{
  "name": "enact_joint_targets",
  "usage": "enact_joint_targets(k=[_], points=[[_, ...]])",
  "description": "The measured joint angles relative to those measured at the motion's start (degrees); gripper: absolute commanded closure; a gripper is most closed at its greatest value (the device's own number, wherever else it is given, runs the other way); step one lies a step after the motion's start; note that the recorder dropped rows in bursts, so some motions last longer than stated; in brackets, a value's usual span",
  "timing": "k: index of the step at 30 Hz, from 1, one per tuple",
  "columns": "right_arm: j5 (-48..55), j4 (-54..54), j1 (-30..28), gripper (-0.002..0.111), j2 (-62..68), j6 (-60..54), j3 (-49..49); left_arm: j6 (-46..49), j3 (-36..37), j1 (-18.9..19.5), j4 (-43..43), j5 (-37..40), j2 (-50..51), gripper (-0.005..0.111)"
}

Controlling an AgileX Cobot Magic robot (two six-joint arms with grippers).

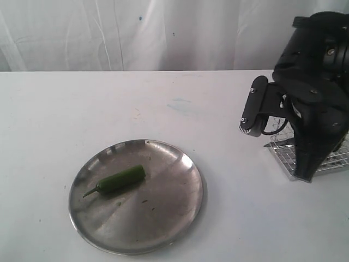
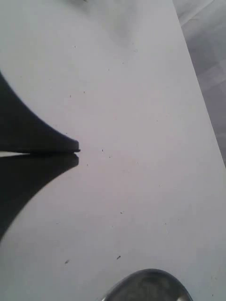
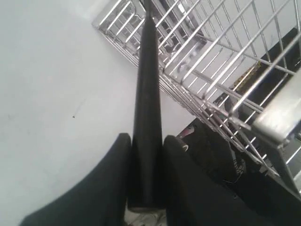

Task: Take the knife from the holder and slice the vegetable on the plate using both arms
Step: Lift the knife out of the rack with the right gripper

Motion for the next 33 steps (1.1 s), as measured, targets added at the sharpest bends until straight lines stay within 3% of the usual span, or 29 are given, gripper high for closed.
enact_joint_targets(k=[10, 21, 26, 33], points=[[-0.12, 0.33, -0.1, 0.105, -8.07, 6.4, -2.35, 0.0, 0.0, 0.0, 0.0, 0.0, 0.0, 0.107], [0.04, 9.09, -0.21, 0.108, -19.8, 12.3, -2.49, 0.0, 0.0, 0.0, 0.0, 0.0, 0.0, 0.107], [-13.03, 14.7, -0.55, 0.108, -24.86, 19.73, 1.31, 0.0, 0.0, 0.0, 0.0, 0.0, 0.0, 0.107], [-39.93, 41.74, -0.55, 0.108, -25.7, 20.92, 14.37, 0.0, 0.0, 0.0, 0.0, 0.0, 0.0, 0.107]])
